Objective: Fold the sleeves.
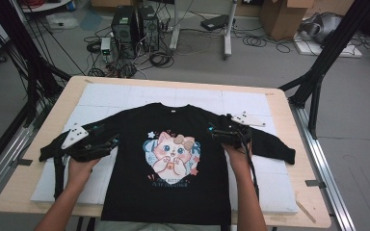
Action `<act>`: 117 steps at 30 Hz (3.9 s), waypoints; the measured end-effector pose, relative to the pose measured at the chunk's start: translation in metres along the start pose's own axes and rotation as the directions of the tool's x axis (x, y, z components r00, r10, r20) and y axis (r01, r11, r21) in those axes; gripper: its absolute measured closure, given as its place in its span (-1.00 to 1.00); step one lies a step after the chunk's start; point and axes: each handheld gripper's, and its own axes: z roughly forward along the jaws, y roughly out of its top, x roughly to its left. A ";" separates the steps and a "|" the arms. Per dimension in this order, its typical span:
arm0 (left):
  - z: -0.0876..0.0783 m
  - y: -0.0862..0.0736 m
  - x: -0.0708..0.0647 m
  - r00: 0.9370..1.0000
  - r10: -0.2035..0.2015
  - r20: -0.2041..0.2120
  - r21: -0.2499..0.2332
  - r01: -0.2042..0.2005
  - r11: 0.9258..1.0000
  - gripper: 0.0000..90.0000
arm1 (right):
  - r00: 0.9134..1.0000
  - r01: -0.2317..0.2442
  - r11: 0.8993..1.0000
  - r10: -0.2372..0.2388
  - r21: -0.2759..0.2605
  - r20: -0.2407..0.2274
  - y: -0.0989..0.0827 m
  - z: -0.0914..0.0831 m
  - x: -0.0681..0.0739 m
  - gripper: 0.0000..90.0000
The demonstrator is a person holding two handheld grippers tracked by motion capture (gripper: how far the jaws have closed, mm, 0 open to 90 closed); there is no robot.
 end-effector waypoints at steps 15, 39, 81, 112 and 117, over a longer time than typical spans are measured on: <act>-0.018 -0.014 0.078 0.961 -0.073 -0.267 0.208 0.131 0.969 -0.49 | 1.000 -0.020 1.000 0.021 -0.020 0.015 -0.001 -0.012 -0.002 -0.66; 0.001 -0.011 0.074 0.967 0.052 -0.250 0.420 0.060 0.905 0.96 | 0.996 -0.026 1.000 0.028 -0.016 0.080 -0.018 -0.064 -0.005 -0.65; 0.034 0.019 -0.004 0.993 -0.087 -0.074 0.389 0.109 0.915 -0.33 | 0.987 -0.091 0.995 0.097 -0.047 0.129 -0.039 -0.127 -0.012 -0.65; 0.075 0.064 -0.104 0.937 -0.015 0.348 0.294 -0.094 0.951 0.93 | 0.986 -0.098 0.994 0.103 -0.043 0.129 -0.041 -0.124 -0.013 -0.64; 0.105 0.056 -0.137 0.909 0.008 0.416 0.348 -0.167 0.922 0.93 | 0.985 -0.107 0.993 0.112 -0.044 0.135 -0.043 -0.126 -0.016 -0.64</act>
